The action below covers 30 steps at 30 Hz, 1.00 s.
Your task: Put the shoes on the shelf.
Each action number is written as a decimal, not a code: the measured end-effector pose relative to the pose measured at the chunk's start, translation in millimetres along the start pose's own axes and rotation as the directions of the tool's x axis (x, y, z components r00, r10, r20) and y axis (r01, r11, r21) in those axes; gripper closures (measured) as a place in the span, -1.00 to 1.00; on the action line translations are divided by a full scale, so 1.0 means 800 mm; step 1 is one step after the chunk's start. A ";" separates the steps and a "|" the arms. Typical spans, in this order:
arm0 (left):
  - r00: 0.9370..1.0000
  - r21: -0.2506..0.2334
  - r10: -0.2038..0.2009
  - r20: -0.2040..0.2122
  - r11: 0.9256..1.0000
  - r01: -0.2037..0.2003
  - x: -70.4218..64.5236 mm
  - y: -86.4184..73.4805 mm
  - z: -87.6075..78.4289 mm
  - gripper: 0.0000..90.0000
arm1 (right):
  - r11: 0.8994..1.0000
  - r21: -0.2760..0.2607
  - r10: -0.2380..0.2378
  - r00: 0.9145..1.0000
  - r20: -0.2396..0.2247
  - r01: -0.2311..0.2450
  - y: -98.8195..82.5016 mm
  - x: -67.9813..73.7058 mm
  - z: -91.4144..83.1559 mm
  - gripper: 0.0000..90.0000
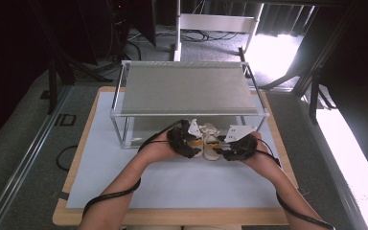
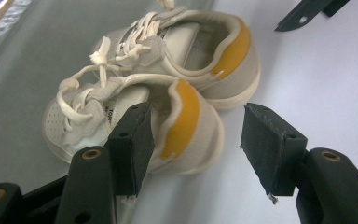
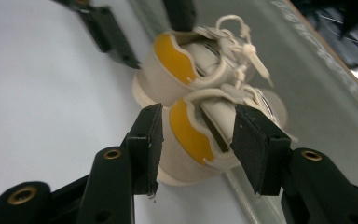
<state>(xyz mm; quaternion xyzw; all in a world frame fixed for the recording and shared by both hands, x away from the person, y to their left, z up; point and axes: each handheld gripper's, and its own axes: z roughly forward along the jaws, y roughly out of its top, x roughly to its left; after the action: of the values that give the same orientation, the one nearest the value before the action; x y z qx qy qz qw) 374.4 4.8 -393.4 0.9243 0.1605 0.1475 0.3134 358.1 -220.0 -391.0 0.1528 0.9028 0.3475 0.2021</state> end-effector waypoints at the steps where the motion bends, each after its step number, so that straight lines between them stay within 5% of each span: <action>1: 1.000 0.001 -0.010 -0.009 1.000 0.010 -0.003 -0.001 -0.002 -0.05 | 1.000 -0.008 0.007 1.000 0.006 -0.007 -0.003 0.003 -0.001 0.16; 8: 0.998 -0.017 -0.055 -0.029 0.998 0.055 -0.027 -0.010 -0.001 -0.05 | 0.992 -0.017 0.122 0.992 0.039 -0.122 -0.026 0.016 0.000 0.19; 14: 0.996 -0.023 -0.082 -0.027 0.996 0.081 -0.041 -0.015 0.004 -0.05 | 0.979 -0.018 0.205 0.976 0.069 -0.204 -0.044 0.027 0.005 0.20; 30: 0.994 -0.010 -0.108 -0.018 0.994 0.108 -0.044 -0.019 0.030 -0.04 | 0.951 -0.020 0.307 0.945 0.111 -0.307 -0.047 0.022 0.032 0.18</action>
<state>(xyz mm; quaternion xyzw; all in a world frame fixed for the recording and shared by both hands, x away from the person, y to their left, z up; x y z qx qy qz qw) 348.0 -9.9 -427.3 0.9115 0.2123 0.1397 0.3235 350.2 -224.8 -438.7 0.3107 0.8548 0.3666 0.1962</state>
